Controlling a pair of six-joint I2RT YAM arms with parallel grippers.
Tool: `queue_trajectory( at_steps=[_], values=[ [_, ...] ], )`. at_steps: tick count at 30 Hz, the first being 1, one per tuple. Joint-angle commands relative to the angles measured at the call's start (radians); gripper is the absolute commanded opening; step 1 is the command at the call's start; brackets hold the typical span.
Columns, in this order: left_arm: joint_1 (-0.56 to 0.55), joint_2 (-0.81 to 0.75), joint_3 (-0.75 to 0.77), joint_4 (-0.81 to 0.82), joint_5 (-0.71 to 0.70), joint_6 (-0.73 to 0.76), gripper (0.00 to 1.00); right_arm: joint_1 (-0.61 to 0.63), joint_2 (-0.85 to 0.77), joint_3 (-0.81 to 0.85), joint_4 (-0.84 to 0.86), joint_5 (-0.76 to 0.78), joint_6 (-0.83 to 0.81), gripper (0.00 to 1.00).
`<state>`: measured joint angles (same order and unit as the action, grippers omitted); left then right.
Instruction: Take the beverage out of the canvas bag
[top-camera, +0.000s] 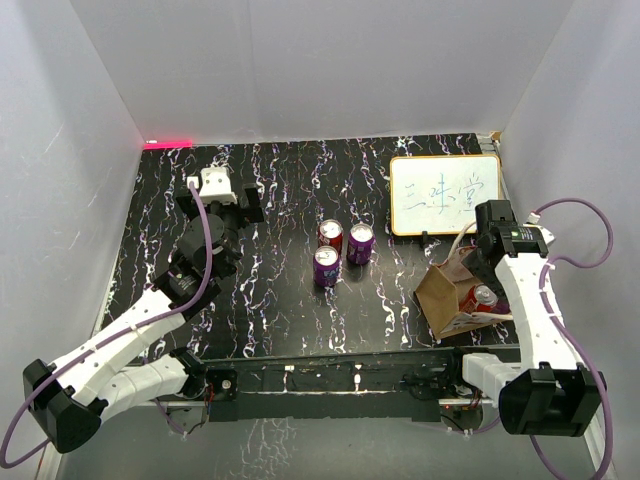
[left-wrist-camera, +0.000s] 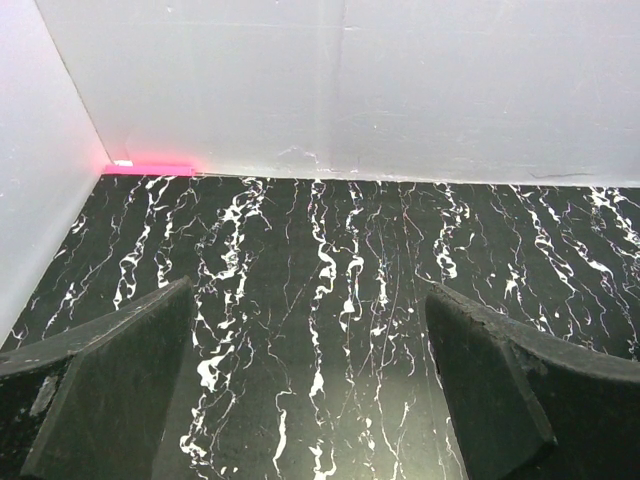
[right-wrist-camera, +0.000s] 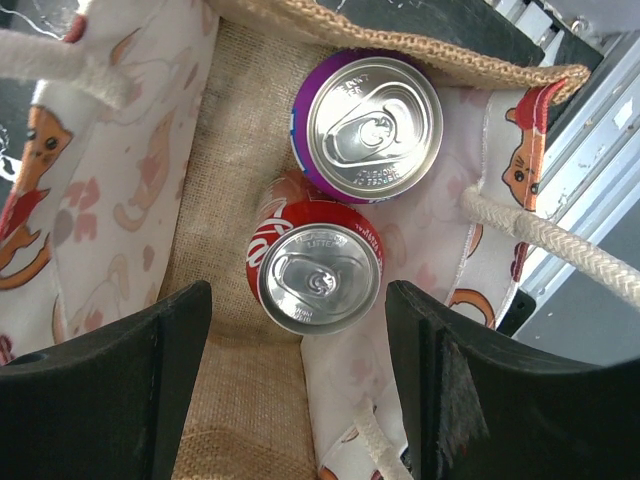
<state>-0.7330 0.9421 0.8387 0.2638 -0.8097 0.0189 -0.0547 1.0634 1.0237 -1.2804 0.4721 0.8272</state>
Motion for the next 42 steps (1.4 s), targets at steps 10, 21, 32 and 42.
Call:
queue_trajectory(
  at_steps=[10, 21, 32, 42],
  values=[
    [-0.045, -0.026, -0.018, 0.064, -0.029, 0.035, 0.97, -0.127, -0.006, -0.072, 0.085, -0.05, 0.024, 0.75],
    [-0.048, -0.028, -0.02, 0.068, -0.032, 0.04, 0.97, -0.131, -0.025, -0.133, 0.197, -0.272, -0.098, 0.79],
    [-0.047, -0.023, -0.02, 0.067, -0.032, 0.042, 0.97, -0.13, 0.007, -0.155, 0.206, -0.198, -0.065, 0.79],
    [-0.047, -0.017, -0.022, 0.072, -0.033, 0.046, 0.97, -0.131, 0.066, -0.193, 0.258, -0.19, -0.027, 0.74]
  ],
)
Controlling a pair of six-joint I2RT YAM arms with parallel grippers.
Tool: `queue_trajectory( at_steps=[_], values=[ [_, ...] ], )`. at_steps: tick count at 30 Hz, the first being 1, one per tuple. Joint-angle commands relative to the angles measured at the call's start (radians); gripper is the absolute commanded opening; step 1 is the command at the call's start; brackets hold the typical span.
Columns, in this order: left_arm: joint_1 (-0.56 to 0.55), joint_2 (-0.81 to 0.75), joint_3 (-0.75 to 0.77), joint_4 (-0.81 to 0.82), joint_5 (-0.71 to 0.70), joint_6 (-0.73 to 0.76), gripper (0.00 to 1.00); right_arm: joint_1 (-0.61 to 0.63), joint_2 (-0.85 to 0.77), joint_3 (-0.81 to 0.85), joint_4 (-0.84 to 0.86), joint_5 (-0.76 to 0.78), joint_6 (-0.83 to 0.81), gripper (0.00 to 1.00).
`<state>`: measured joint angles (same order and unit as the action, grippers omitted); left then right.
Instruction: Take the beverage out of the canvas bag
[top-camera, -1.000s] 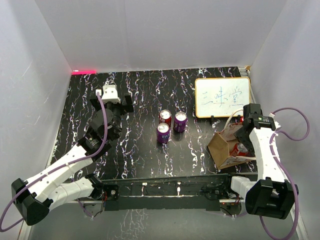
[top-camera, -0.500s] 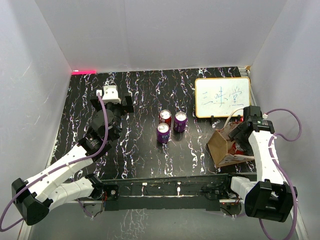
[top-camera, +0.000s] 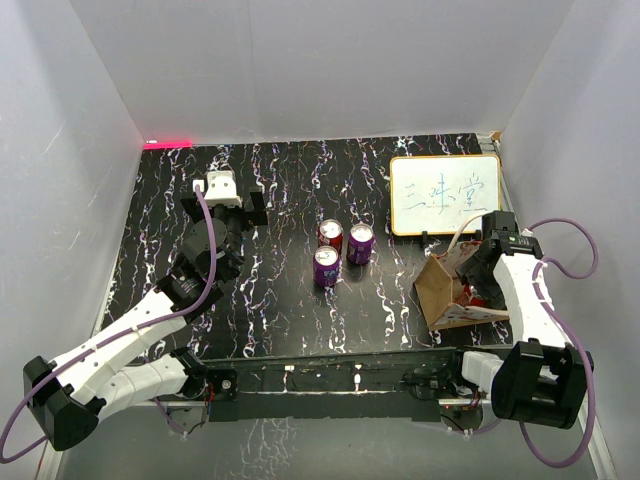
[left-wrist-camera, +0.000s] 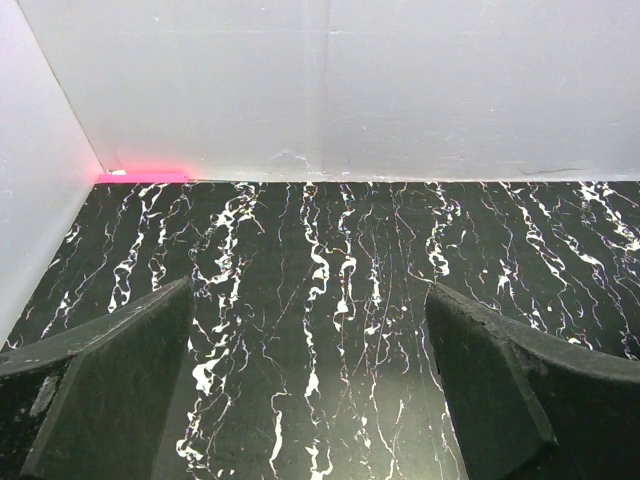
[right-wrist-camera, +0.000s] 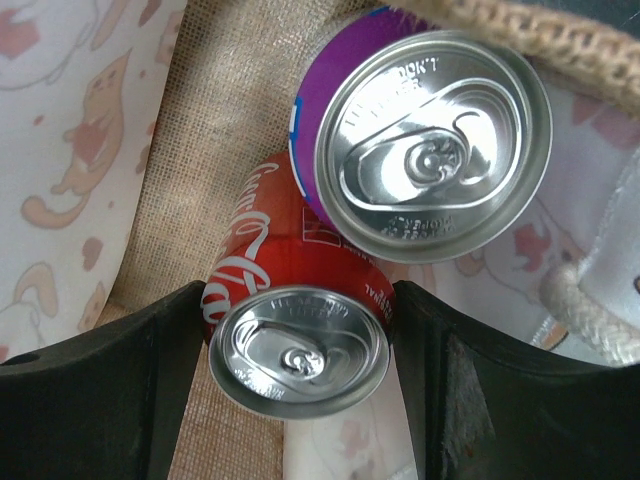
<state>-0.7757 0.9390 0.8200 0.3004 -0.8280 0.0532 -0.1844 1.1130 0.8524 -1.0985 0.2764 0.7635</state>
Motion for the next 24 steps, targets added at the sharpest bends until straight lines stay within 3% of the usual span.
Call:
queue_trajectory(
  at_steps=[1, 8, 14, 20, 24],
  values=[
    [-0.005, -0.014, -0.003, 0.036, -0.014, 0.012, 0.97, -0.002, 0.02, -0.029, 0.081, 0.006, 0.042, 0.73],
    [-0.003, -0.014, -0.003, 0.041, -0.02, 0.021, 0.97, -0.001, 0.038, -0.032, 0.089, 0.022, 0.067, 0.66],
    [-0.004, -0.002, -0.003, 0.034, -0.013, 0.012, 0.97, -0.001, -0.007, -0.009, 0.071, 0.019, 0.075, 0.43],
    [-0.004, 0.009, 0.0, 0.024, -0.007, 0.002, 0.97, -0.001, -0.09, 0.025, 0.028, 0.035, 0.097, 0.1],
    [-0.004, 0.021, 0.005, 0.018, -0.009, 0.002, 0.97, -0.001, -0.149, 0.024, 0.026, 0.034, 0.099, 0.08]
  ],
)
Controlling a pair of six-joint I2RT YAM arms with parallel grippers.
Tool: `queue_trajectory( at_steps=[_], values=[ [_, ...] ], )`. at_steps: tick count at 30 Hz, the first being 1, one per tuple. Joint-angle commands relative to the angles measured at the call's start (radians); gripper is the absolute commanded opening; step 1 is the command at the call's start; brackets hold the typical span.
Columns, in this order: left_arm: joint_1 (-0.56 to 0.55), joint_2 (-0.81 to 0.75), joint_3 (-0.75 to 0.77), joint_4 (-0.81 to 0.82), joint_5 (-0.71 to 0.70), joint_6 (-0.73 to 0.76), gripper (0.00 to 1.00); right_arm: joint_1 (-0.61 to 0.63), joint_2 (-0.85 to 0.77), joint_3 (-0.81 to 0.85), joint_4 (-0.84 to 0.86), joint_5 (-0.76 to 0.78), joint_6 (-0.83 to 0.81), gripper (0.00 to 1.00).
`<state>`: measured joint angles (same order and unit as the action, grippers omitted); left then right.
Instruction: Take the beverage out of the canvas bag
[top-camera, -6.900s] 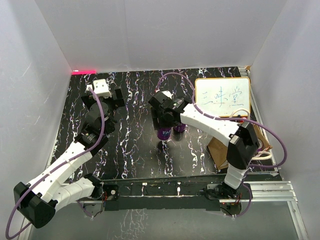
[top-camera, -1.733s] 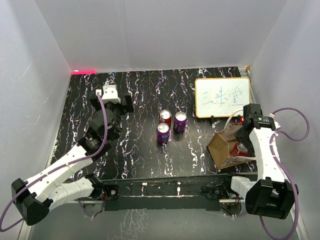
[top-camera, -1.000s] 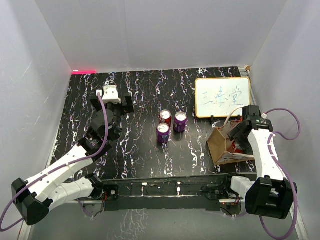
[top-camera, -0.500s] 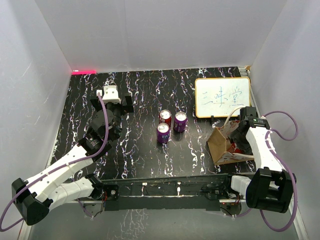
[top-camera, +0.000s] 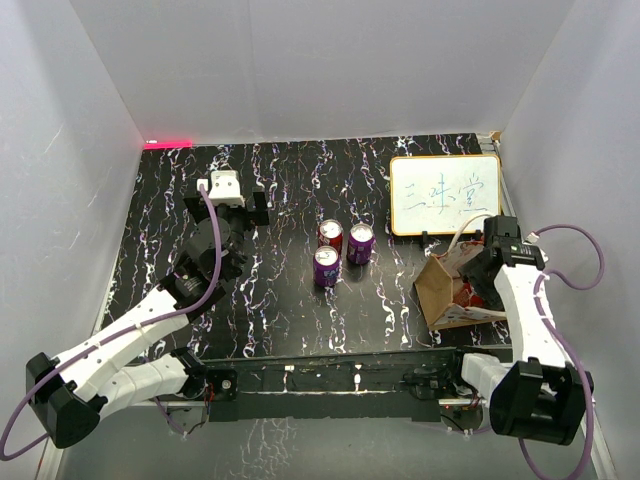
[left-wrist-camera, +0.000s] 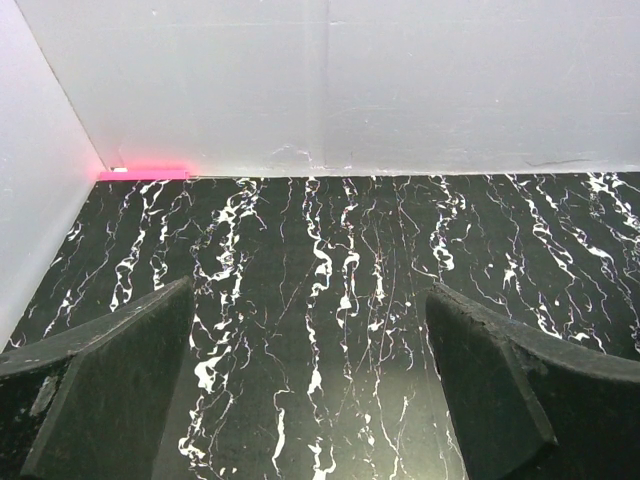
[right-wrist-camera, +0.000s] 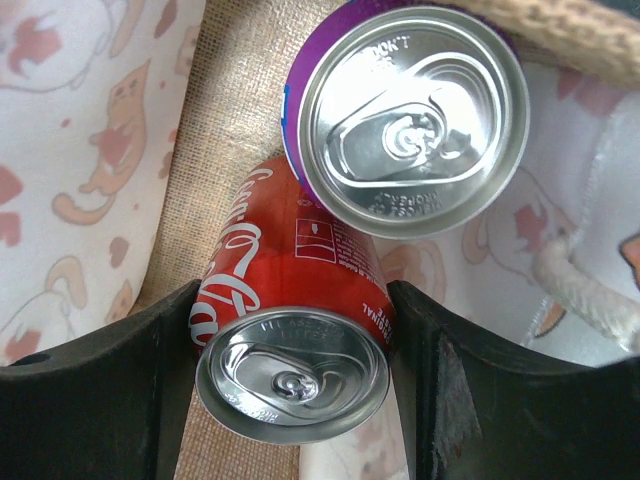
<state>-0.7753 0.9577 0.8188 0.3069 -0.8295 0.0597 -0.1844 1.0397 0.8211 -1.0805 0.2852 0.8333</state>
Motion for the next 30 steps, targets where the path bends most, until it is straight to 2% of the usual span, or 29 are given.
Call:
queue_trajectory(
  at_steps=[1, 7, 12, 30],
  values=[
    [-0.004, 0.005, 0.006, 0.011, -0.009, -0.004, 0.97, -0.002, -0.093, 0.056, 0.008, 0.024, 0.028, 0.08],
    [-0.004, 0.019, 0.007, 0.012, -0.014, -0.001, 0.97, -0.002, -0.231, 0.068, 0.055, 0.014, -0.02, 0.08],
    [-0.004, 0.031, 0.009, 0.008, -0.012, -0.004, 0.97, -0.001, -0.204, 0.142, -0.005, 0.017, -0.031, 0.08],
    [-0.002, 0.038, 0.012, 0.0, -0.01, -0.008, 0.97, -0.001, -0.259, 0.332, -0.028, -0.046, -0.099, 0.08]
  ],
)
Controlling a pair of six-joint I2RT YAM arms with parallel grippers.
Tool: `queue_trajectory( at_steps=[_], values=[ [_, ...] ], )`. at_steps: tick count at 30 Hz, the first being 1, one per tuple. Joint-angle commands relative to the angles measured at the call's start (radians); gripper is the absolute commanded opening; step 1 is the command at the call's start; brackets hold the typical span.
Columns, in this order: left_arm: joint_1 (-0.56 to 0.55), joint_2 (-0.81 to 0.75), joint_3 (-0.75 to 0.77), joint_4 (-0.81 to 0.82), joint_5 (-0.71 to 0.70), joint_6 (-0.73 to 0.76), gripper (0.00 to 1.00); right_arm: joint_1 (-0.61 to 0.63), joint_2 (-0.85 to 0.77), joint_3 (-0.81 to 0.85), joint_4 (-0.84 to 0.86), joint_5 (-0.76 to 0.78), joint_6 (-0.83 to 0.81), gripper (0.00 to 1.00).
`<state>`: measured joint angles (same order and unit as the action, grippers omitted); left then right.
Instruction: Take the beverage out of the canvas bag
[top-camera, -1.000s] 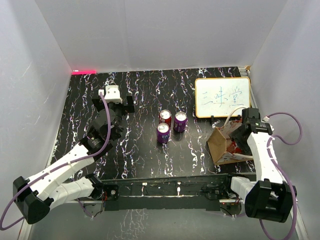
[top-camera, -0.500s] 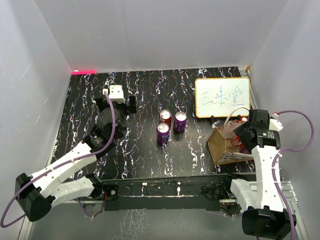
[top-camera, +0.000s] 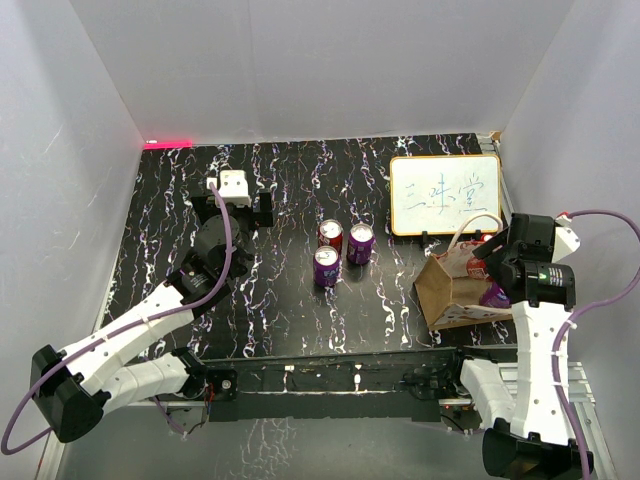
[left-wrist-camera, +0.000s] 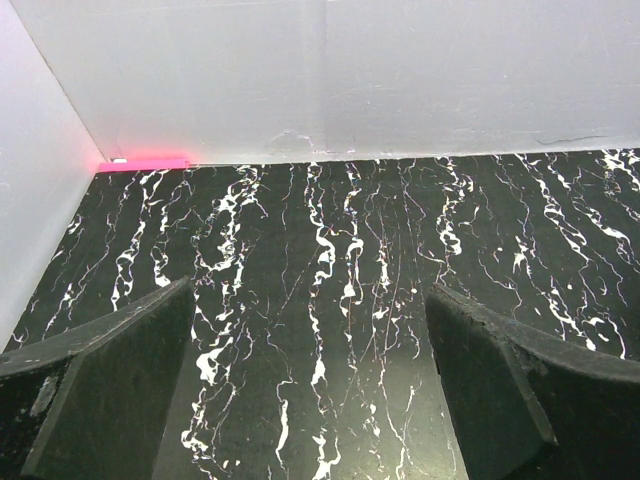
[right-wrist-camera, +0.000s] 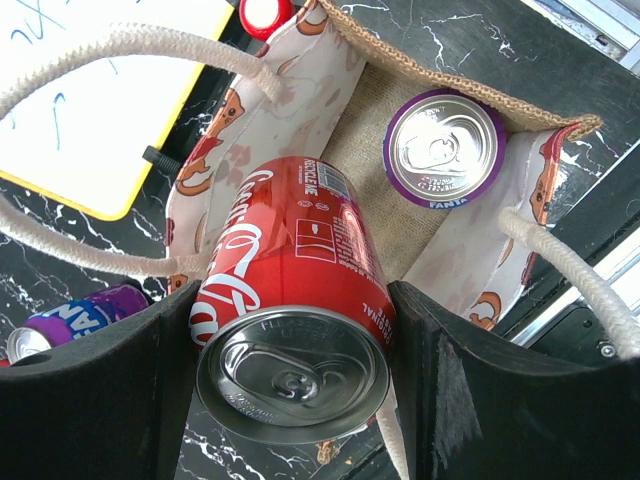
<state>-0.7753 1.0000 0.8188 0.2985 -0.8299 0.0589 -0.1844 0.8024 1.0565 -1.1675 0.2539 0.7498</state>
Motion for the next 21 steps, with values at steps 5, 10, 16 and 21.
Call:
queue_trajectory(
  at_steps=[5, 10, 16, 21],
  values=[
    [-0.002, 0.003, 0.013, 0.008, -0.008, -0.008, 0.97, -0.001, -0.051, 0.164, 0.056, -0.047, -0.072, 0.08],
    [-0.002, 0.017, 0.014, 0.006, -0.006, -0.011, 0.97, -0.001, -0.084, 0.208, 0.064, -0.098, -0.141, 0.08],
    [-0.002, 0.037, 0.012, 0.014, -0.016, 0.005, 0.97, 0.021, -0.11, 0.239, 0.124, -0.254, -0.203, 0.08],
    [0.001, 0.058, 0.008, 0.029, -0.024, 0.02, 0.97, 0.073, -0.1, 0.269, 0.163, -0.405, -0.255, 0.08]
  ],
)
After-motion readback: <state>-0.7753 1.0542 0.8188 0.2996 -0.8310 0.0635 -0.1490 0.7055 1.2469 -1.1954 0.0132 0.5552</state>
